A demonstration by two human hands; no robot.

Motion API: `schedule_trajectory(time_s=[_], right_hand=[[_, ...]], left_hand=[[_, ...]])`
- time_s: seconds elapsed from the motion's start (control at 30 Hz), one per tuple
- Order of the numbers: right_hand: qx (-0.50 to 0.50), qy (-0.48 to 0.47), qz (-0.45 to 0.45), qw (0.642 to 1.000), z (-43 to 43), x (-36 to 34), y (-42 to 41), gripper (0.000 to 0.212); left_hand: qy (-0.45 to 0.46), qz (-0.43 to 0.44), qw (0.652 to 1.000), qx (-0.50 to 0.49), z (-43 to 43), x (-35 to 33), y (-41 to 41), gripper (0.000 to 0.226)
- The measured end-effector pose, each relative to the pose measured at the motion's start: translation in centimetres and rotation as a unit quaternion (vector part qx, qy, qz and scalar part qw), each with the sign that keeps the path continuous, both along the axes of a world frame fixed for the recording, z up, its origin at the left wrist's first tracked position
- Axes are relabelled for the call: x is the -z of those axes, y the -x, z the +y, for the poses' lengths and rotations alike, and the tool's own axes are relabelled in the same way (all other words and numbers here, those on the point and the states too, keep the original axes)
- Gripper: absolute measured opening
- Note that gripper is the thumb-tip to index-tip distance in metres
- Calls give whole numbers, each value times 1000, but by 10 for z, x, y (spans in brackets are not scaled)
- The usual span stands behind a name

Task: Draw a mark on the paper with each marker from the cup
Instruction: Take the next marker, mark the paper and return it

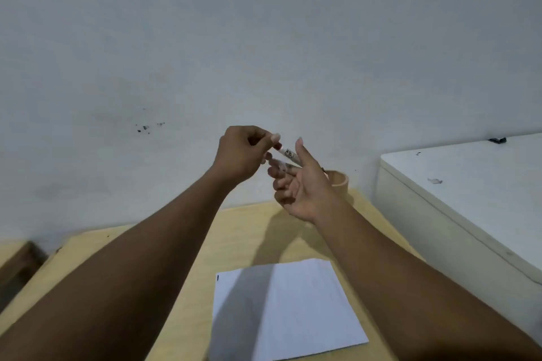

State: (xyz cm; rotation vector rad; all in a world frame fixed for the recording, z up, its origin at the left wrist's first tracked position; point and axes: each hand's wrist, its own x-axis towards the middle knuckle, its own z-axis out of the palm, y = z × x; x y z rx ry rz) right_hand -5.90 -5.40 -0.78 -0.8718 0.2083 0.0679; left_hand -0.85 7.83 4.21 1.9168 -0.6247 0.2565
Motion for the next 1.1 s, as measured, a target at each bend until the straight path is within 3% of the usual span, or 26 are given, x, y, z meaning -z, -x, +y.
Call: schedule_trajectory(time_s=[0.13,0.27,0.33,0.43,0.57,0.77,0.9,1.0,1.1], right_hand=[[51,-72,-22,996,49,8,-6,29],[43,-43,-62,996,67,10,-3,21],[53,15,-66,996,62,14,-1,23],[33,151,-63,986,54,29,5,22],[34,267,-45,962,62,75,16,19],[60,345,-28,936,89,127,31,43],[53,370,-57,926,94,136,32,30],[44,399,-65,914,92,142,32,26],[35,414,-71,907,93,145,32,26]], left_hand=[[60,64,996,-31,50,26,13,23],[220,154,960,-81,94,54,17,29],[165,159,968,-100,124,75,14,28],[-58,151,984,-79,160,107,13,23],[-268,126,954,-37,163,139,24,15],[-282,156,946,-25,156,166,34,10],[-263,194,945,-14,157,168,34,22],[-270,245,931,22,157,165,31,49],[-317,203,926,21,155,168,35,77]])
